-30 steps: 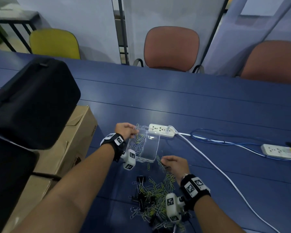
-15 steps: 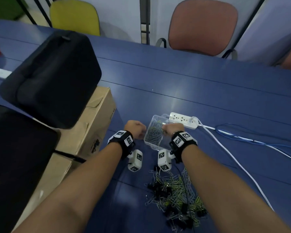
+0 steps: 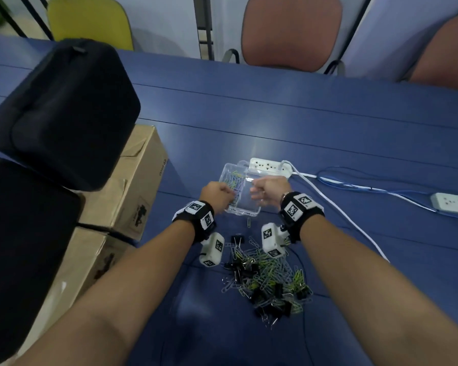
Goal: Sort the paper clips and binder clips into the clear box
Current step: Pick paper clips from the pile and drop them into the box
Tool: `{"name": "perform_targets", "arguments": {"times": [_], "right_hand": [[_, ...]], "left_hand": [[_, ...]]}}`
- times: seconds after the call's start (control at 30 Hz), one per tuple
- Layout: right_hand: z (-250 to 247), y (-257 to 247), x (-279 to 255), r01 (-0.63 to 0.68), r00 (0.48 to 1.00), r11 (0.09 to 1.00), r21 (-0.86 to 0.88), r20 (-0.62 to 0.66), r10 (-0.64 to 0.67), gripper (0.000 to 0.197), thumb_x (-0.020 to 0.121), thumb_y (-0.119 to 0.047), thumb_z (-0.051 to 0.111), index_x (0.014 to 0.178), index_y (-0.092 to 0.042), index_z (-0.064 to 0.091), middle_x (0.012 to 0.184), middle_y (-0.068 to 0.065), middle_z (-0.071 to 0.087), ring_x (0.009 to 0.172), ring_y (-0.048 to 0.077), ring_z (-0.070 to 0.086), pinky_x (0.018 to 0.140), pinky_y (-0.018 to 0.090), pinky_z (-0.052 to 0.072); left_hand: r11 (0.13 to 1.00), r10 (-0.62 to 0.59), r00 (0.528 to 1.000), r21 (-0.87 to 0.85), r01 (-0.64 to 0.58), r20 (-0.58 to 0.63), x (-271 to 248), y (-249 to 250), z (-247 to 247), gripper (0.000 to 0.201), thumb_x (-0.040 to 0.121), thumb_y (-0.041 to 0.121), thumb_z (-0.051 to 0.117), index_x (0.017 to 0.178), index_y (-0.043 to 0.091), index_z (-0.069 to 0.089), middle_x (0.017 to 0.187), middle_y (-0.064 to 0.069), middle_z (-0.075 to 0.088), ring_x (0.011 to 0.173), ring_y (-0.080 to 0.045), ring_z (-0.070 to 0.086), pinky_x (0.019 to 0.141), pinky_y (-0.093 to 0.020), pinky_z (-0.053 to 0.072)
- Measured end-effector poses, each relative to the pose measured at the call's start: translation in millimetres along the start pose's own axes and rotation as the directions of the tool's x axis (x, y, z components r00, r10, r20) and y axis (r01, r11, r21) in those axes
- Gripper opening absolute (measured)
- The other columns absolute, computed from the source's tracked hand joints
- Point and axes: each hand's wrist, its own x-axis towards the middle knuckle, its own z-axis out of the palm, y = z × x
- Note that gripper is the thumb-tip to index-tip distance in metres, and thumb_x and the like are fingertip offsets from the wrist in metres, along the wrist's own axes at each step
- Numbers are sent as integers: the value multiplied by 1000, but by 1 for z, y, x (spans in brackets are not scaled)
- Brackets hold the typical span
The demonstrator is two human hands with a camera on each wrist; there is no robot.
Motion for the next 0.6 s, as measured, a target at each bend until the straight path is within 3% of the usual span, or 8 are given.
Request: {"name": "perform_targets", "arguments": {"times": [0.13, 0.23, 0.3, 0.37, 0.43, 0.53, 0.6], "right_hand": [[-48, 51, -25, 9, 999, 958, -285, -49, -24, 22, 88, -3, 51, 73, -11, 66, 68, 15, 58, 43, 18, 54, 40, 24, 42], [-75, 91, -43, -7, 997, 726, -688, -60, -47, 21, 85, -7, 54, 80, -21, 69, 84, 8, 68, 64, 27, 66, 47, 27, 50], [-81, 114, -57, -23, 998, 575, -818, -54, -37, 14, 84, -8, 54, 77, -18, 60, 95, 11, 66, 78, 31, 61, 61, 31, 47], [-78, 138, -64, -18, 998, 526, -850, -45, -39, 9, 82, -14, 60, 91, -13, 61, 103, 15, 66, 83, 31, 60, 65, 34, 47], [-71, 160, -66, -23, 999, 578, -816, -47, -27, 35, 79, -29, 68, 109, -12, 60, 112, 14, 63, 89, 29, 57, 75, 37, 50], [-63, 184, -72, -42, 999, 573, -819, -50, 1, 79, 63, -51, 80, 126, -13, 48, 128, 12, 48, 115, 34, 52, 94, 41, 48], [-58, 193, -75, -31, 998, 552, -833, -52, -23, 86, 62, -52, 82, 129, -13, 44, 130, 11, 44, 119, 35, 49, 97, 44, 47]], "left_hand": [[949, 155, 973, 246, -195, 172, -32, 7, 39, 16, 79, 6, 63, 85, 14, 76, 79, -2, 68, 72, -20, 62, 66, -24, 49], [877, 211, 926, 357, -321, 314, -53, 7, 70, 20, 76, 4, 67, 92, 11, 75, 93, -11, 73, 89, -29, 66, 80, -38, 55], [809, 199, 884, 438, -392, 424, -64, 8, 89, 31, 76, 8, 70, 106, 11, 69, 108, -13, 69, 100, -31, 63, 86, -41, 53], [733, 148, 852, 522, -436, 503, -74, 6, 108, 49, 73, 15, 75, 120, 13, 61, 118, -14, 63, 108, -33, 59, 89, -43, 52], [632, 97, 844, 622, -462, 528, -80, 0, 123, 66, 70, 27, 78, 128, 14, 50, 124, -15, 52, 114, -37, 51, 94, -49, 48], [546, 38, 852, 703, -456, 523, -86, -13, 136, 85, 65, 36, 84, 132, 13, 37, 130, -15, 42, 121, -40, 42, 97, -52, 43], [550, 25, 859, 711, -439, 511, -90, -20, 140, 94, 62, 36, 86, 136, 13, 32, 133, -15, 40, 123, -40, 40, 97, -52, 42]]}}
